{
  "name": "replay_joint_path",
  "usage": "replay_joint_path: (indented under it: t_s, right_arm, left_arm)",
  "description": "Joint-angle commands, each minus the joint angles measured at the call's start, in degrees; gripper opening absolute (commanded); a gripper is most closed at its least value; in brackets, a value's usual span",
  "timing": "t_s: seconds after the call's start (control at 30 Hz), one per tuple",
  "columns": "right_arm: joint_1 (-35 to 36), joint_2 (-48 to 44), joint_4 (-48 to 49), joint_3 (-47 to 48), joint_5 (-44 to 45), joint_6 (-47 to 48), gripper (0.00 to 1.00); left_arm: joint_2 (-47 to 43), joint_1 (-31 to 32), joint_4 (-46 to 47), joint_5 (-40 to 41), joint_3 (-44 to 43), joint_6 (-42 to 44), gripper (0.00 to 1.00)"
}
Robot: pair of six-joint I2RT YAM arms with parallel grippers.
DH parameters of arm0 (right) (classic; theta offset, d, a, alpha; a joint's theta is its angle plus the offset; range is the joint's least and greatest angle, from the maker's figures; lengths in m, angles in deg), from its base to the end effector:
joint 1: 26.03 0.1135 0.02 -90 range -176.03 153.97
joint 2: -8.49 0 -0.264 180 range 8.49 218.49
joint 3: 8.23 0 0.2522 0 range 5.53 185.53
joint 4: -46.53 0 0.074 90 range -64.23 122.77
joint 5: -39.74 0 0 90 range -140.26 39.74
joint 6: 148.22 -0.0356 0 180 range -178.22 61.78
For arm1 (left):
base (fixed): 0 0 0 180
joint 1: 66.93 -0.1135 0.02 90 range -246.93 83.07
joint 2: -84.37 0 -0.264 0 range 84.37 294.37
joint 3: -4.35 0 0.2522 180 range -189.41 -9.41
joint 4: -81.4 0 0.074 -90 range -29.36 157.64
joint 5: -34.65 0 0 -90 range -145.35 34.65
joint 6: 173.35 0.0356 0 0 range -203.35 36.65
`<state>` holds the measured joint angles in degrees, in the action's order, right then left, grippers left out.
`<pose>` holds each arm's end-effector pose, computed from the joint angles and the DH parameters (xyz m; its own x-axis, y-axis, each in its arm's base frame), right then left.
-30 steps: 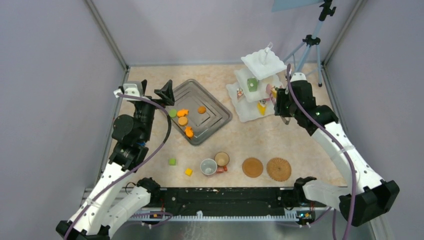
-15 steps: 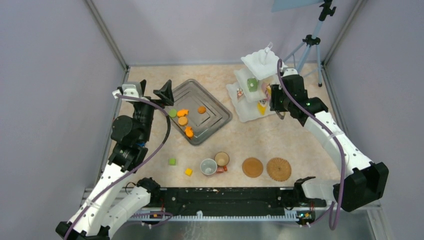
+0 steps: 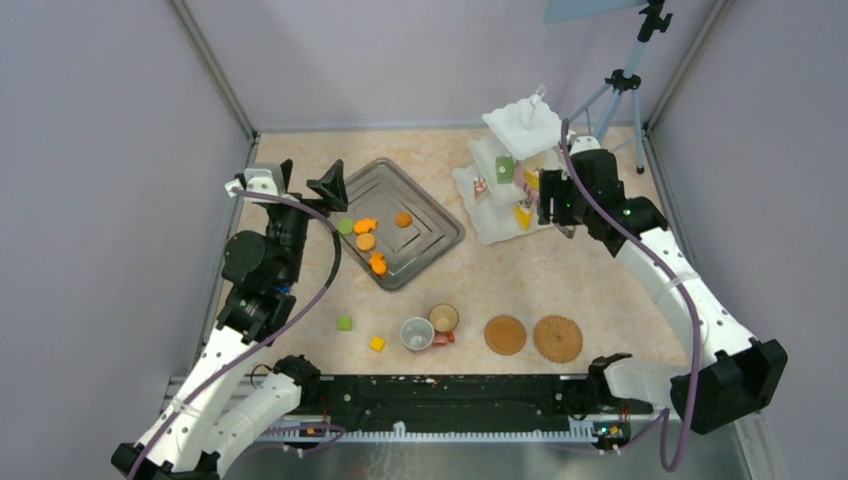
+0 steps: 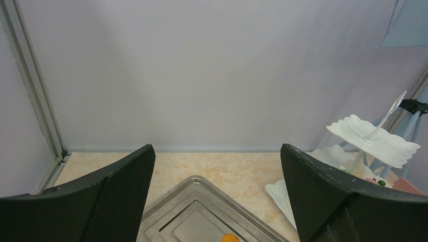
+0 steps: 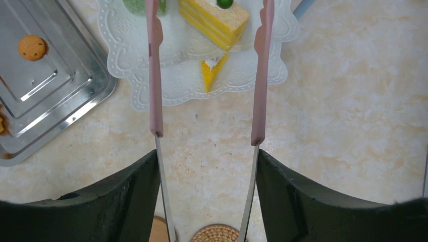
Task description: Serve the afternoon tea
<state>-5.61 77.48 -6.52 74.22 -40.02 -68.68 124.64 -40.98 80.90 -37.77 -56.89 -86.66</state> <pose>0.2409 0.0829 0.3492 -0.6263 -0.0425 -0.7784 -0.1030 0.9943 0.0285 0.1442 -0.0582 0.4122 0.3045 -0.2094 -0.9292 0.1806 0.9705 -0.1595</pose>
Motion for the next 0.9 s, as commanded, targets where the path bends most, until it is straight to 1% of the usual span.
replay_joint_path:
  t_s: [0.0,0.2,0.27,0.37,0.47,0.53,0.57,0.63,0.67,0.73,0.87]
  right_arm:
    - [-0.44,-3.64,-2.26,3.35,0.12,0.57,0.66]
    - [-0.44,-8.57,-8.51,3.53,0.68,0.32,0.65]
    - [-0.47,-10.88,-9.84,3.31,-0.50,0.11,0.65]
    - [-0.40,-14.32,-9.97,2.59,-6.61,0.08,0.63]
    - [0.57,-18.14,-3.96,-0.83,-16.00,-1.26,0.62]
    - [3.24,-18.54,-0.38,-2.68,-19.03,-4.00,0.61]
    - [5.92,-17.72,0.94,-3.16,-18.08,-5.17,0.61]
    - [12.69,-15.05,3.02,-3.07,-13.35,-6.60,0.61]
    - [16.56,-13.46,4.34,-2.69,-11.07,-7.30,0.61]
    - [21.58,-9.63,7.30,-2.05,-8.31,-8.36,0.61]
    - [27.61,0.78,12.87,-0.16,-8.55,-11.08,0.61]
  left_arm:
    - [0.05,-0.12,1.53,-0.41,-0.96,-0.60,0.99]
    - [0.15,-0.15,1.44,-0.53,-1.00,-0.78,0.99]
    - [0.00,-0.19,1.39,-0.58,-1.00,-0.82,0.99]
    - [-0.12,-0.20,1.40,-0.71,-1.05,-0.95,0.99]
    - [-0.24,-0.12,1.31,-0.72,-1.08,-1.04,0.99]
    - [-0.20,-0.12,1.28,-0.76,-1.14,-1.00,0.99]
    - [-0.13,-0.14,1.27,-0.62,-1.10,-0.91,0.99]
    - [-0.19,-0.16,1.30,-0.33,-1.11,-0.76,0.99]
    - [-0.12,-0.14,1.33,-0.17,-1.12,-0.61,0.99]
    - [-0.08,-0.16,1.33,0.23,-1.09,-0.42,0.99]
    - [-0.33,-0.14,1.34,0.62,-1.04,-0.02,0.99]
